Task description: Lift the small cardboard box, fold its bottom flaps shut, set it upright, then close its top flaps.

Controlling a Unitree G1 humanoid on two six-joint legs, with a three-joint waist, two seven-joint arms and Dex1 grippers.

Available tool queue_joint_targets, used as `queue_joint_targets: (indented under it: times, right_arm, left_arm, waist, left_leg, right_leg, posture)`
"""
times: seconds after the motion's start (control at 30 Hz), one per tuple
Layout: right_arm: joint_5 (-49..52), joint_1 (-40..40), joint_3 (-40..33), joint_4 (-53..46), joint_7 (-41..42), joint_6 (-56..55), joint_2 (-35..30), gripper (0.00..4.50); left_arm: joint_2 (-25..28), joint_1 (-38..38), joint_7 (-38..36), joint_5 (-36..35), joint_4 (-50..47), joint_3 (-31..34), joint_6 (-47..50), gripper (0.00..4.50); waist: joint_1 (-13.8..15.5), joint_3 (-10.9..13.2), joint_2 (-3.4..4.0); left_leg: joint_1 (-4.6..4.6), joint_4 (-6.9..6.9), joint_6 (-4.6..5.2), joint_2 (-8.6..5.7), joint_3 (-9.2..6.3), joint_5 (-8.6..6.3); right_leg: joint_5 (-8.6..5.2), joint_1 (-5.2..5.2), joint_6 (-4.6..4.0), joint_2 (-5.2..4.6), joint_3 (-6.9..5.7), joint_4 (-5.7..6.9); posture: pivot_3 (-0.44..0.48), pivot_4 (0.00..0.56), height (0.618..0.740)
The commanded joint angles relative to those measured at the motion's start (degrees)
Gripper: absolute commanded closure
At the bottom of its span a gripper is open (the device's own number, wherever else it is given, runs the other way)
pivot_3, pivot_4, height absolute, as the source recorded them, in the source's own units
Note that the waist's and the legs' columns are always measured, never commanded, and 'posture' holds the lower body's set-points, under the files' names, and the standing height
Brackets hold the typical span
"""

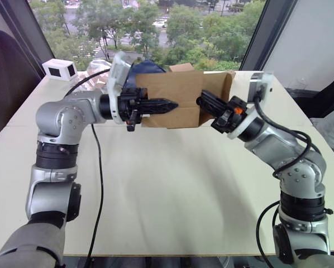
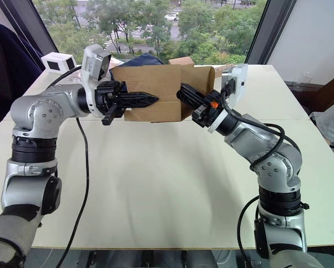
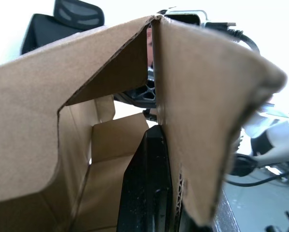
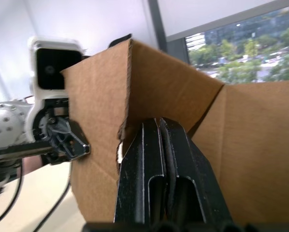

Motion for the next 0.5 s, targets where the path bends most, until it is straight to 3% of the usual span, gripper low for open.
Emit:
queue_joint_targets:
  times: [0.03, 0.2, 0.33, 0.4, 0.5]
  right_arm:
    - [1.22, 0.96, -2.29, -3.47, 0.50, -0.05, -1.45, 4.46]
    - [9.26, 9.52, -11.70, -8.67, 0.62, 2.08, -7.79, 4.46]
    - [24.98, 14.89, -18.44, -9.38, -2.67, 2.55, -10.18, 4.46]
    - [25.56, 16.77, -18.33, -9.73, -3.64, 2.66, -10.85, 4.46]
    - [18.17, 21.07, -14.16, -11.33, -2.24, 2.84, -12.27, 4.46]
  left_arm:
    - [0.99, -1.18, -0.71, 0.21, 0.55, -0.22, -1.81, 4.50]
    - [2.07, -1.26, -1.00, -0.12, 1.11, 0.02, -2.40, 4.50]
    - [2.78, -1.20, -1.58, -0.02, 1.15, -1.04, -2.64, 4.50]
    - [3.13, -1.03, -2.26, 0.26, 0.88, -1.58, -3.23, 4.50]
    - [2.66, -1.21, -2.17, -0.41, 0.93, -1.35, -2.89, 4.50]
  waist:
    - [0.04, 0.00, 0.00]
    - [0.35, 0.01, -0.01]
    - [-0.04, 0.01, -0.01]
    - [-0.18, 0.01, -0.01]
    - [0.00, 0.01, -0.01]
  left_leg:
    - [0.00, 0.00, 0.00, 0.00, 0.00, 0.00]
    - [-0.15, 0.02, 0.01, -0.02, -0.03, 0.00]
    - [-0.19, 0.04, 0.02, 0.00, -0.03, -0.01]
    - [-0.12, 0.04, 0.01, 0.01, -0.03, -0.01]
    - [-0.10, 0.02, 0.02, 0.02, -0.04, -0.01]
  right_leg:
    - [0.00, 0.00, 0.00, 0.00, 0.00, 0.00]
    - [0.00, -0.04, 0.00, -0.02, 0.00, -0.10]
    - [0.00, -0.03, 0.00, 0.00, 0.00, -0.17]
    - [0.00, -0.03, 0.00, 0.01, 0.00, -0.10]
    - [0.00, -0.02, 0.00, 0.03, 0.00, -0.08]
  posture:
    - [0.000, 0.150, 0.740]
    - [0.000, 0.150, 0.740]
    - [0.000, 0.150, 0.740]
    - [0.000, 0.150, 0.740]
    - [0.000, 0.150, 0.740]
